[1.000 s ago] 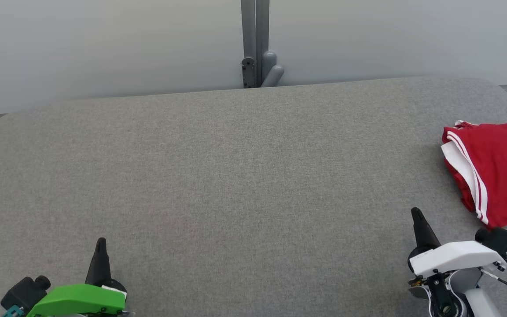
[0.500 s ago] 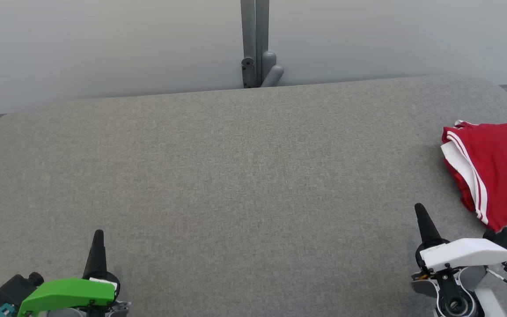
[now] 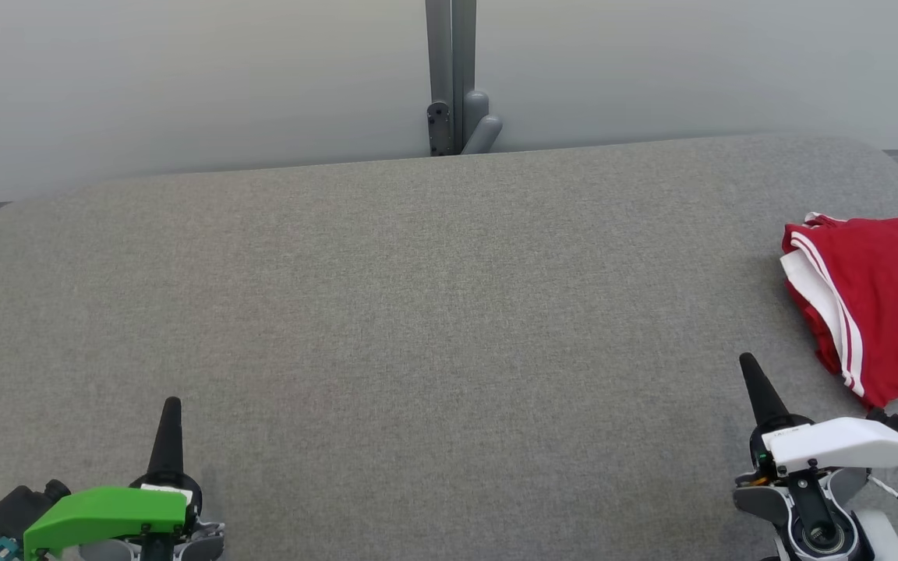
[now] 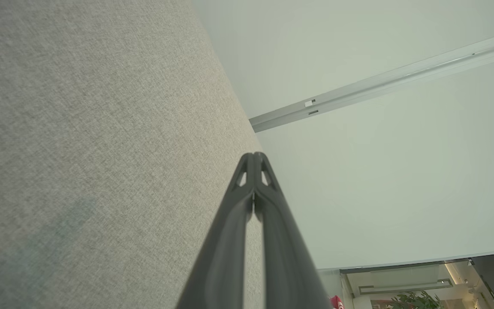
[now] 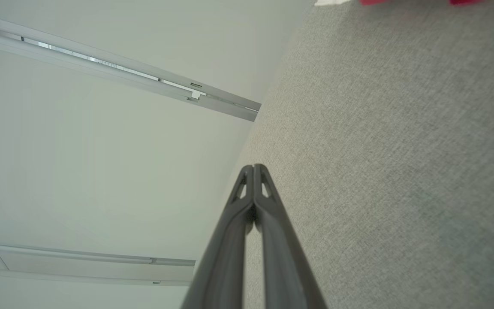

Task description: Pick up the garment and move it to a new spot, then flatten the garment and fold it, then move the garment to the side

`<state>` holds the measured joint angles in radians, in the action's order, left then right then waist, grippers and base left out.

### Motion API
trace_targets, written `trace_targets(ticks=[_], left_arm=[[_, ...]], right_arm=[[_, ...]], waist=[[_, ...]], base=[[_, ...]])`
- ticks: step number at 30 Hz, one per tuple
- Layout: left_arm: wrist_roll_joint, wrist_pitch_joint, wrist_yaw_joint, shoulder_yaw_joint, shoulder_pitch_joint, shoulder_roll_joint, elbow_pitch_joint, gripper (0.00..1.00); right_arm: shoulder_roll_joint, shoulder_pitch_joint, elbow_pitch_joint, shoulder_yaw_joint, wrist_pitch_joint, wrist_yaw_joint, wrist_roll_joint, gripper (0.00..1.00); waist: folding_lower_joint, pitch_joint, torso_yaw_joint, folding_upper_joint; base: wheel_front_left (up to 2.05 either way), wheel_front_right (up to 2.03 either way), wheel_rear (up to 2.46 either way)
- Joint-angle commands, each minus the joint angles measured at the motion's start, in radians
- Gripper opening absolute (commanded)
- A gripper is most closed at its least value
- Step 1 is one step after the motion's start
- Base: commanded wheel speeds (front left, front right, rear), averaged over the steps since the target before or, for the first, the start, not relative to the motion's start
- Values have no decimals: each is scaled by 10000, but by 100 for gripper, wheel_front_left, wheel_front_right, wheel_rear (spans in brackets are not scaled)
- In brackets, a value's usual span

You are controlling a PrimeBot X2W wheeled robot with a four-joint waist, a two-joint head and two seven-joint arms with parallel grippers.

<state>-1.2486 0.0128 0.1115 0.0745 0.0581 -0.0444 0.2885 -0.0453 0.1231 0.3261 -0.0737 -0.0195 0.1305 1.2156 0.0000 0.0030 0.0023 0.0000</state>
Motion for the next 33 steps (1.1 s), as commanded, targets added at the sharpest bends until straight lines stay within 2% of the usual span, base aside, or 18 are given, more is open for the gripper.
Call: trace_targets(ticks=[1, 33], left_arm=[[-224, 60, 54, 77, 251, -67, -142, 0], [-2663, 721, 172, 301, 466, -81, -397, 0]], right_arm=[[-50, -53, -152, -40, -68, 5, 240, 0], [-64, -133, -643, -332, -747, 4, 2898, 0]], waist=[[0, 0, 0, 0], [0, 0, -15, 0]], base=[[0, 0, 0], [0, 0, 0]])
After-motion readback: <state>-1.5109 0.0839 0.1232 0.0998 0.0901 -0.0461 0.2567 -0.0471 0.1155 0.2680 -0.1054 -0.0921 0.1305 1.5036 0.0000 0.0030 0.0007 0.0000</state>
